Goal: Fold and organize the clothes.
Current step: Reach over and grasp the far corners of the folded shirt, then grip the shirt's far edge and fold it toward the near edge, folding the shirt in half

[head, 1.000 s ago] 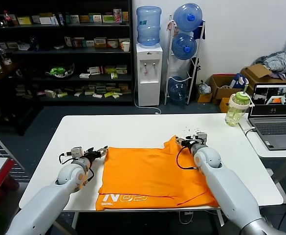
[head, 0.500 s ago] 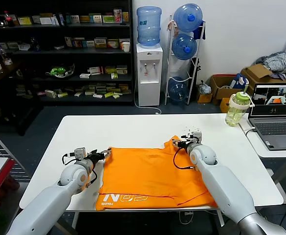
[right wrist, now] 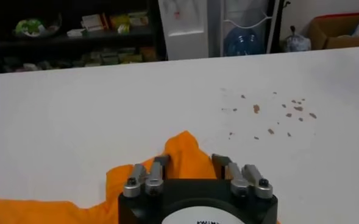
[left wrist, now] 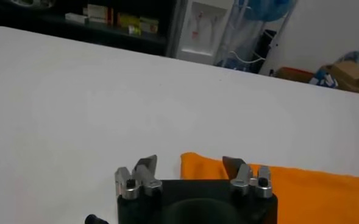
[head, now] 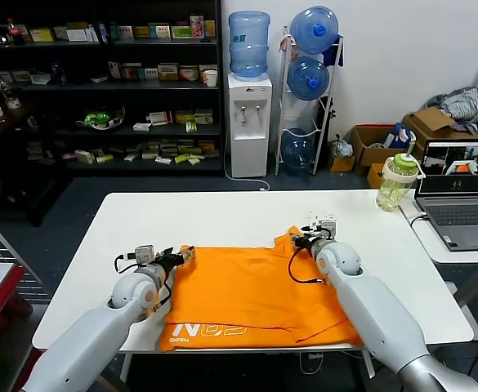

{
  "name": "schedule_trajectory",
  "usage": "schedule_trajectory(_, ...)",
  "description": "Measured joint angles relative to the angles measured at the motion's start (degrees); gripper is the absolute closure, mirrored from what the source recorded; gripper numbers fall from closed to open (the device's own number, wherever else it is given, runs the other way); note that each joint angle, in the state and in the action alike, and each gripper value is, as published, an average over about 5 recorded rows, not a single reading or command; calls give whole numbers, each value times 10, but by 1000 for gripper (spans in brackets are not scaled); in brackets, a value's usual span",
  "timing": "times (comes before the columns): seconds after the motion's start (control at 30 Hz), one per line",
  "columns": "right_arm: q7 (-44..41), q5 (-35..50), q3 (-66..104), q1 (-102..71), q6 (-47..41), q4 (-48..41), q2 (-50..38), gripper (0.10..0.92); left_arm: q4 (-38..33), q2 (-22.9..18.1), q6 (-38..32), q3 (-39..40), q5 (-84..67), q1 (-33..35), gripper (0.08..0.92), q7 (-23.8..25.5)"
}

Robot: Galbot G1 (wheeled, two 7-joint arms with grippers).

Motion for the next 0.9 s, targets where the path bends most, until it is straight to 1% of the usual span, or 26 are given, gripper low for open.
schedule_trajectory(0.2,-6,5,0,-3,5,4,-1,778,3,-4,0,3,8,0,492,-3)
schedule_trajectory(0.33,-11,7,1,-4,12,6,-1,877,2,-5,-1,4,10,1,613,-3)
schedule_trajectory(0.4,-13,8,1,-5,17,8,-2,899,0,-5,-1,5,10,3,665,-2)
schedule_trajectory(0.53,-19,9,3,-7,32,13,-3,901,-4,-4,-3,4,10,6,787,0)
schedule_trajectory(0.67,-23,11,6,-11,51,21,-7,901,-9,-5,-10,2,13,10,883,-1)
schedule_trajectory(0.73,-23,13,8,-15,57,29,-10,901,-12,-4,-13,0,16,12,903,-1)
schedule_trajectory(0.9,-15,21,16,-32,62,61,-24,901,-31,6,-16,-8,20,23,904,-6)
